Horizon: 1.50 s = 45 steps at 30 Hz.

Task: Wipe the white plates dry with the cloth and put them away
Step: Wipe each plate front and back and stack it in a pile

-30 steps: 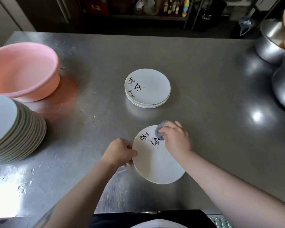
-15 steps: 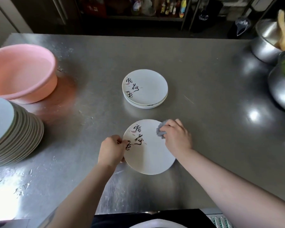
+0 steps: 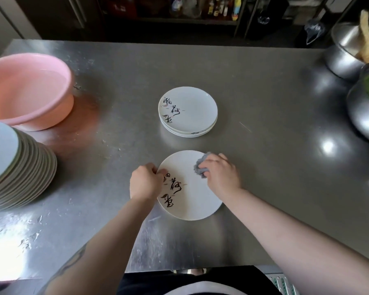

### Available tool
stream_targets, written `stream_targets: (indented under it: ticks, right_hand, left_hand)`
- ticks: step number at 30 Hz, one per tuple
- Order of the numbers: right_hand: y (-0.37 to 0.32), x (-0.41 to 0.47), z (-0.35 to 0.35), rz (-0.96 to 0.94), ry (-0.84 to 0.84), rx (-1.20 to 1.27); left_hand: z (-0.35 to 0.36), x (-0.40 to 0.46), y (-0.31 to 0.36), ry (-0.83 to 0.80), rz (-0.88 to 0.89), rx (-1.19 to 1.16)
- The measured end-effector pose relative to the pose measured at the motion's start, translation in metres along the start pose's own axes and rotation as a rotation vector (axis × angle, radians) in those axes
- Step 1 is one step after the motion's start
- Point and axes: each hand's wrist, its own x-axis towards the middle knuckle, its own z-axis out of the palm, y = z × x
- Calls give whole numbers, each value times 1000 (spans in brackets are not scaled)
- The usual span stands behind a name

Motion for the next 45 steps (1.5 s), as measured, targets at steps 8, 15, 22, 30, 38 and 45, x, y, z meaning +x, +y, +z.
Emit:
stream_targets:
  ticks: [8,15,22,30,38,45]
  right_hand:
    - [8,-63,-11,-36,-51,115]
    - [-27,-80,6,-61,-139,314]
    - [10,-78,-30,311,155,916]
    - [16,-83,-32,360,218,940]
    - [10,-91,-31,371,225,998]
    - [11,-84,-77,309,425,1078]
  left_hand:
    - [5,-3,-1,39,-28,-39]
    - [3,-7,-2,28,-14,-9]
    - [-37,-28,-14,26,248,226]
    - [9,-76,-41,-159,916,245]
    - [18,-74,-42,36,1084,319]
    - [-20,-74,0,251,761,-114]
